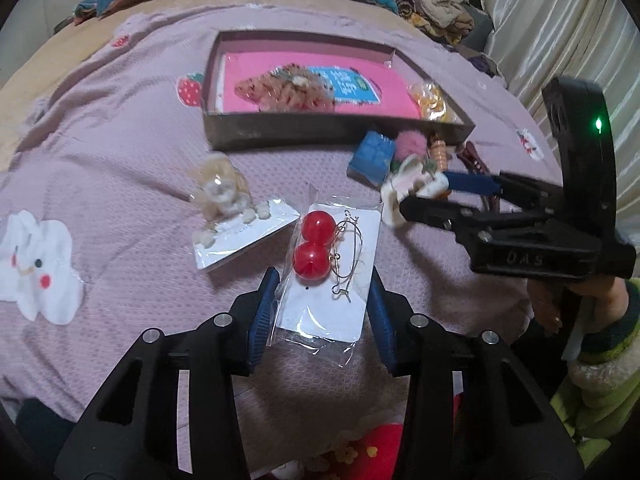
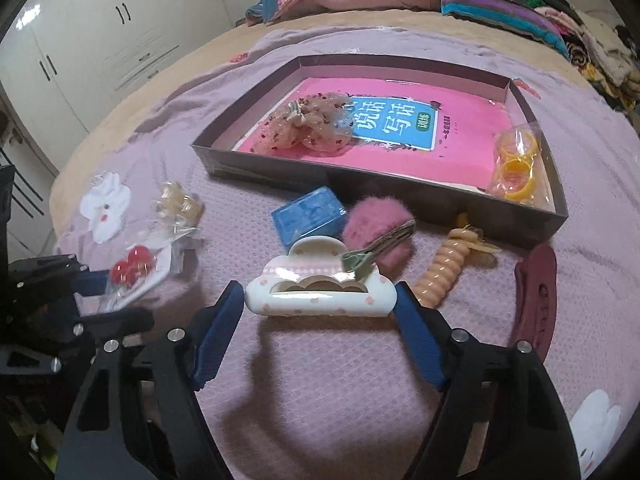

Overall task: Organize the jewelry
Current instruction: 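Lower both held items into the tray and open both tools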

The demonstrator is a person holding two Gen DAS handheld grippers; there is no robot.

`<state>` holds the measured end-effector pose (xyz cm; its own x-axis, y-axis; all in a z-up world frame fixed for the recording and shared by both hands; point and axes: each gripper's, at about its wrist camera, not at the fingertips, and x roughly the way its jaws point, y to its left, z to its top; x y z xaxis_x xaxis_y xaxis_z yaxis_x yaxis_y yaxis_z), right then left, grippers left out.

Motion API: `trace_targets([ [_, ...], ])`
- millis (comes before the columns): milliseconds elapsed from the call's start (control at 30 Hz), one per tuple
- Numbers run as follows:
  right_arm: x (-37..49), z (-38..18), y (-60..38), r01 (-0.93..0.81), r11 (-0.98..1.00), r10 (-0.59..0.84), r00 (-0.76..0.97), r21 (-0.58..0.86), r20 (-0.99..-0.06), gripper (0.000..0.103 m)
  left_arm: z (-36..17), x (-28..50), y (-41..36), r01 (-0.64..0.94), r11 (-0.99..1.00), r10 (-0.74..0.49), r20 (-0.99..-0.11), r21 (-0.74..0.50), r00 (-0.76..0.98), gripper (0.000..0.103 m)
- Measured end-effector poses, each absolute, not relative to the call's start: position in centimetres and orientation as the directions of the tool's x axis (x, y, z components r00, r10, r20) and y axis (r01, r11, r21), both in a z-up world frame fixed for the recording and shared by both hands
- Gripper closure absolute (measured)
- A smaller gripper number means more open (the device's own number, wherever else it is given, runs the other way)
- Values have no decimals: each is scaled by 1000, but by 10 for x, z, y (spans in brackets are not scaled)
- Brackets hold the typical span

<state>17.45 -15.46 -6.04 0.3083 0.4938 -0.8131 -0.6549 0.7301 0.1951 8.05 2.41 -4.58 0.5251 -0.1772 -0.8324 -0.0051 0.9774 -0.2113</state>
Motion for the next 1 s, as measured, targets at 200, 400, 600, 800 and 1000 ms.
trace_targets([
  [200, 159, -36, -165, -660, 710, 552, 303, 247, -776, 28, -17, 83, 37, -17, 977, -163, -800, -212, 577, 68],
  [400, 153, -2, -186, -648, 717, 584, 359, 256, -728, 28, 3, 95, 49, -29, 979, -141, -776, -201, 615, 68],
  [600, 162, 26, -207, -621, 748, 574, 428, 235, -698, 28, 22, 109, 58, -39, 980, -123, -750, -195, 650, 68],
  [800, 178, 47, -223, -594, 774, 564, 489, 219, -666, 28, 40, 129, 65, -45, 982, -107, -732, -185, 673, 68],
  [1000, 191, 62, -234, -573, 794, 551, 538, 203, -638, 28, 52, 155, 70, -55, 981, -96, -715, -185, 693, 68],
])
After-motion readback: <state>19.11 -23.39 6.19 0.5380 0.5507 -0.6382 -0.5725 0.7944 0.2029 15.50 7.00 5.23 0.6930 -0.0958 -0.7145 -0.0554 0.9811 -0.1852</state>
